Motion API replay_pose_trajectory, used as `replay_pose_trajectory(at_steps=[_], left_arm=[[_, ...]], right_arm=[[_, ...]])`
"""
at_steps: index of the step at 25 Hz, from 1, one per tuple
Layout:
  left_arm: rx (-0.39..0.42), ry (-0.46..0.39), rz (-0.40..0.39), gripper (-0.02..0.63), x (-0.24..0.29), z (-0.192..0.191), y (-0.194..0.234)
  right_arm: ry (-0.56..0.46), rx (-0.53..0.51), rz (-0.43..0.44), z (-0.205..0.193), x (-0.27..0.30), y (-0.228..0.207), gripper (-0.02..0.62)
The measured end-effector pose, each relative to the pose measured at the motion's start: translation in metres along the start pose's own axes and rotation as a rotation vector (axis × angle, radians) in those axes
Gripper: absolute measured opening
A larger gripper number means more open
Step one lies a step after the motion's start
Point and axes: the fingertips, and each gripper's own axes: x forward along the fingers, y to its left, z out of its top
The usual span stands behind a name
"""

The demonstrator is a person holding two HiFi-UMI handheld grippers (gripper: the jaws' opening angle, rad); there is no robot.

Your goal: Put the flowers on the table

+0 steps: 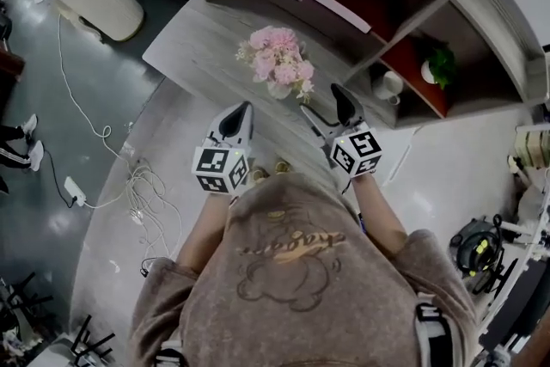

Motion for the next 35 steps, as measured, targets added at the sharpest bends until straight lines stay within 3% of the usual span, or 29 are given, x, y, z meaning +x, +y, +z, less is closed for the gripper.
replay_pose_trajectory(at_steps=[2, 5, 7, 12, 14, 23, 35], left_arm=[[0.011, -0.003, -0.013, 0.018, 0.001, 0.004, -0.003], [0.028, -0.010, -0.026, 0.018, 0.002, 0.010, -0.007], [0.036, -0.017, -0.030, 0.018, 0.001, 0.014, -0.009], [0.055, -0.033, -0.032, 0.017, -0.009, 0.020, -0.012], [0.056, -0.040, -0.026, 0.017, -0.013, 0.021, -0.010], [0.059, -0.084, -0.013, 0.018, -0.025, 0.016, 0.000], [0.053, -0.076, 0.018, 0.017, -0.027, 0.010, 0.012]], right_arm=[[-0.012, 0.016, 0.001, 0.005, -0.012, 0.003, 0.357], [-0.024, 0.029, 0.016, 0.012, -0.026, 0.009, 0.254], [-0.036, 0.026, 0.008, 0.015, -0.033, 0.012, 0.232], [-0.097, 0.008, -0.015, 0.025, -0.044, 0.022, 0.040], [-0.110, 0.011, -0.024, 0.026, -0.047, 0.025, 0.002], [-0.086, -0.011, -0.111, 0.009, -0.045, 0.021, 0.000], [-0.047, -0.009, -0.149, -0.006, -0.041, 0.011, 0.000]])
